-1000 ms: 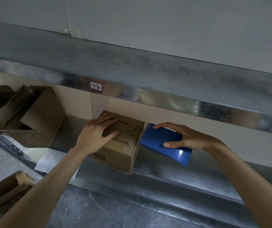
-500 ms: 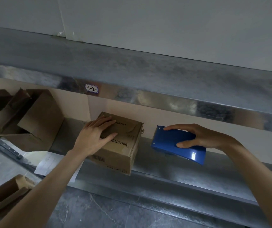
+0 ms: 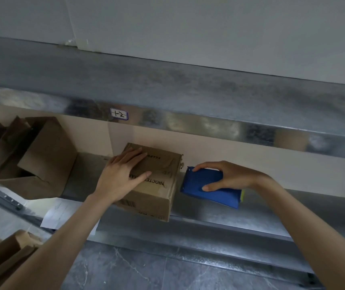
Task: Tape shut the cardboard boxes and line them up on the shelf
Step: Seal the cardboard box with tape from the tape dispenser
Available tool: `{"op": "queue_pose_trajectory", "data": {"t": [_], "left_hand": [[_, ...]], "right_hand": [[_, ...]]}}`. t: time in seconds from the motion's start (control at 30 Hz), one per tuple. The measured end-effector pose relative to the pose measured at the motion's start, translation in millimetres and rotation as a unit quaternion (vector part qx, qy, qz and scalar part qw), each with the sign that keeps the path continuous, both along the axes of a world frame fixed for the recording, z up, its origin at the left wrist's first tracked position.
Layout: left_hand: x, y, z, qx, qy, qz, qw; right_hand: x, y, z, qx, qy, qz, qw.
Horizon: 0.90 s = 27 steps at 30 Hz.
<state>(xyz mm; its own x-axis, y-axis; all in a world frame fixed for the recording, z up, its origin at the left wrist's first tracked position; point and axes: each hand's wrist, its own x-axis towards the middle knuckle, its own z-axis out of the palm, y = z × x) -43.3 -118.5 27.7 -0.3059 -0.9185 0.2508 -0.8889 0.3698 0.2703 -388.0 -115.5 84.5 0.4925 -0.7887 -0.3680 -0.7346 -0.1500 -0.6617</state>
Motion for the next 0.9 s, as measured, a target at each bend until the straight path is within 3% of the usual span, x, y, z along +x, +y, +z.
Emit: {"op": "queue_pose_trajectory", "data": {"t": [0.27,0.43,0.57,0.73,0.9], "left_hand": [[-3,1,3,-0.01,0.0,-0.002,1.0],[-2,2,0,-0.025,0.013,-0.004,1.0],[-2,2,0,-0.02,0.018,0.002,1.0],[-4,4,0,-0.019,0.046,0.015,0.999],[-6,3,-2,-0.018,0.054,0.023,0.998]], "right_hand": [[36,6,3,-0.054,0.046,-0.022,0.997],[57,16,-20,-0.083,0.171,-0.039,0.981],[60,21,-50,-0.093,0.2,-0.106,0.97],[49,29,-77,-0.059,0.116,-0.253,0.959],[61,37,-104,-0.1,0.099,-0.303,0.943]]}}
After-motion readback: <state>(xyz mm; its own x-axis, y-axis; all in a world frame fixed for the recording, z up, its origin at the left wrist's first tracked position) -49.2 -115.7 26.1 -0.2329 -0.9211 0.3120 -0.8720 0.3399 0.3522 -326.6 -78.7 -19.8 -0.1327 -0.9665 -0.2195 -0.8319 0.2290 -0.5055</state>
